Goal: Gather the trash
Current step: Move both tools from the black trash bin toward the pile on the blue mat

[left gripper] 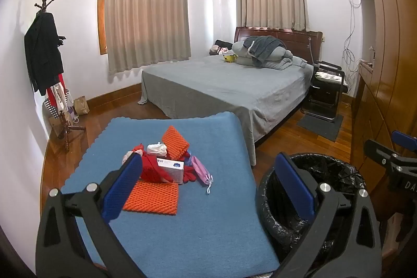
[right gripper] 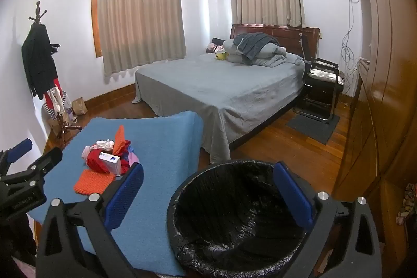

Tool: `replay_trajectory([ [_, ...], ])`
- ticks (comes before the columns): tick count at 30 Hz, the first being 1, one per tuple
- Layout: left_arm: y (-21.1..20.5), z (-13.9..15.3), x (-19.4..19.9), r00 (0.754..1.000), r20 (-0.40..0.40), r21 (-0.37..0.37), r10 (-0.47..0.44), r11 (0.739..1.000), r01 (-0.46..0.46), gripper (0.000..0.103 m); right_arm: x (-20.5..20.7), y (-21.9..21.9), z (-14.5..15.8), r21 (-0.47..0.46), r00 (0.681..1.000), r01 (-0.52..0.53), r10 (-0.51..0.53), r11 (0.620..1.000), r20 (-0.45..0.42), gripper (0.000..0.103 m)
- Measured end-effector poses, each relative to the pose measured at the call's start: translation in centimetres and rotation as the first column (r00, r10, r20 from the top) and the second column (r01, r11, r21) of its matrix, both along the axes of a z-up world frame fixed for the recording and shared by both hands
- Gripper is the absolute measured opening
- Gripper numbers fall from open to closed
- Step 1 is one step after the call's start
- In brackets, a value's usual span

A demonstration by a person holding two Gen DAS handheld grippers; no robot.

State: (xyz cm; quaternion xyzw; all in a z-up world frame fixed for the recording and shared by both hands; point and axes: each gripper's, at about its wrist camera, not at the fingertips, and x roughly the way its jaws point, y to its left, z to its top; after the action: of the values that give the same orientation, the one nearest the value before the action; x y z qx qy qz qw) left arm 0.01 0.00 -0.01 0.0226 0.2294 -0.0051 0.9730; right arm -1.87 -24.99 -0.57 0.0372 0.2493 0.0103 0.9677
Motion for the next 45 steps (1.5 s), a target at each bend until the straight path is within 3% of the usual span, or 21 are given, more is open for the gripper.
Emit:
replay_trajectory([
  [38, 0.2, -0.1, 0.0, 1.000, -0.008, -0.008, 0.008, 1.000, -0.009, 0.098, 1.0, 0.0, -1.3, -0.004, 1.000, -0.015, 0.015, 1.000, -0.008, 0.097],
  [45, 4.0, -3.7, 1.9, 0.994, -0.050, -0.017, 0.095, 0.995, -0.095, 0.098, 3.9, 2.4, -3.4, 0.004, 0.996, -0.078, 0.078, 0.997, -0.030, 0.097],
])
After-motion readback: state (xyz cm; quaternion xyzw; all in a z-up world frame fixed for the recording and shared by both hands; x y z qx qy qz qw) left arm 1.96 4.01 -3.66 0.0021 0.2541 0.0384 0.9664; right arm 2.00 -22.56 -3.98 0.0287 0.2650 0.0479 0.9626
